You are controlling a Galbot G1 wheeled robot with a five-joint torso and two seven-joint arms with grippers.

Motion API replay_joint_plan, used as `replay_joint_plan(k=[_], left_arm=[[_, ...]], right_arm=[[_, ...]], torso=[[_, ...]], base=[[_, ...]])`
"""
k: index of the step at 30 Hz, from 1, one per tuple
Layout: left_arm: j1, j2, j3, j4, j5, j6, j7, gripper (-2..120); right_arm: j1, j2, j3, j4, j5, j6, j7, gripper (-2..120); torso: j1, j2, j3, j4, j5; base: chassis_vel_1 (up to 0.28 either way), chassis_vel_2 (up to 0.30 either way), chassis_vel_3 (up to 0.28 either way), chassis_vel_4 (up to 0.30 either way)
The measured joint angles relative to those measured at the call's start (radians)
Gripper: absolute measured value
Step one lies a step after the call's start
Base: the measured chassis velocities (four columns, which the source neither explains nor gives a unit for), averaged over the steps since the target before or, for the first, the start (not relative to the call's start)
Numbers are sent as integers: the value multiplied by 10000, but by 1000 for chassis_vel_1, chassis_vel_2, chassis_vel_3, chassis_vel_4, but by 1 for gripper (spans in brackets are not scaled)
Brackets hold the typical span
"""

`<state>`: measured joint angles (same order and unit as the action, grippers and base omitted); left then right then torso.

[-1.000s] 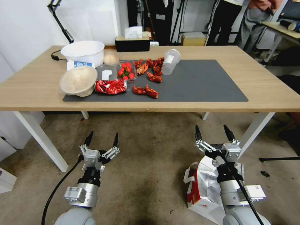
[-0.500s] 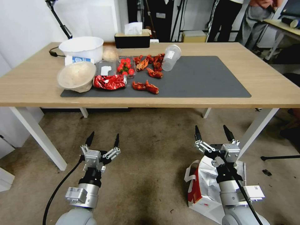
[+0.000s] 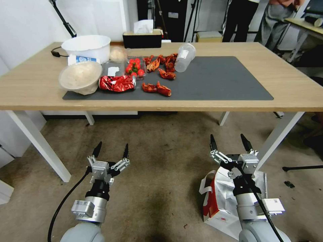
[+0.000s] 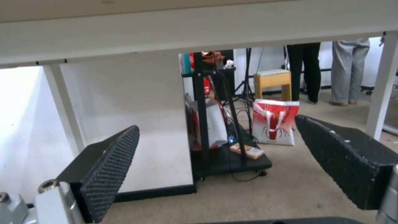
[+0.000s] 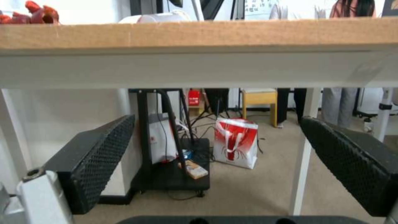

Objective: Pick up the food delivery bag from the floor and place it on the table.

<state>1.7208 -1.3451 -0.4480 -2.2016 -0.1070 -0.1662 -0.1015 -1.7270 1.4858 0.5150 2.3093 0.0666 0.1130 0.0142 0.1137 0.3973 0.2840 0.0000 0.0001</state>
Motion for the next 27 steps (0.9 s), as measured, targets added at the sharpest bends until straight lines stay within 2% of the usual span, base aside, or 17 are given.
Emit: replay_joint_plan(k=[27], left_arm=[[107, -10, 4, -90, 46, 1, 78, 95]], right_arm=[[-67, 0, 3, 122, 11, -38, 104, 100]], torso=[[-330, -1059, -733, 0, 0]], base=[[0, 0, 0, 0]])
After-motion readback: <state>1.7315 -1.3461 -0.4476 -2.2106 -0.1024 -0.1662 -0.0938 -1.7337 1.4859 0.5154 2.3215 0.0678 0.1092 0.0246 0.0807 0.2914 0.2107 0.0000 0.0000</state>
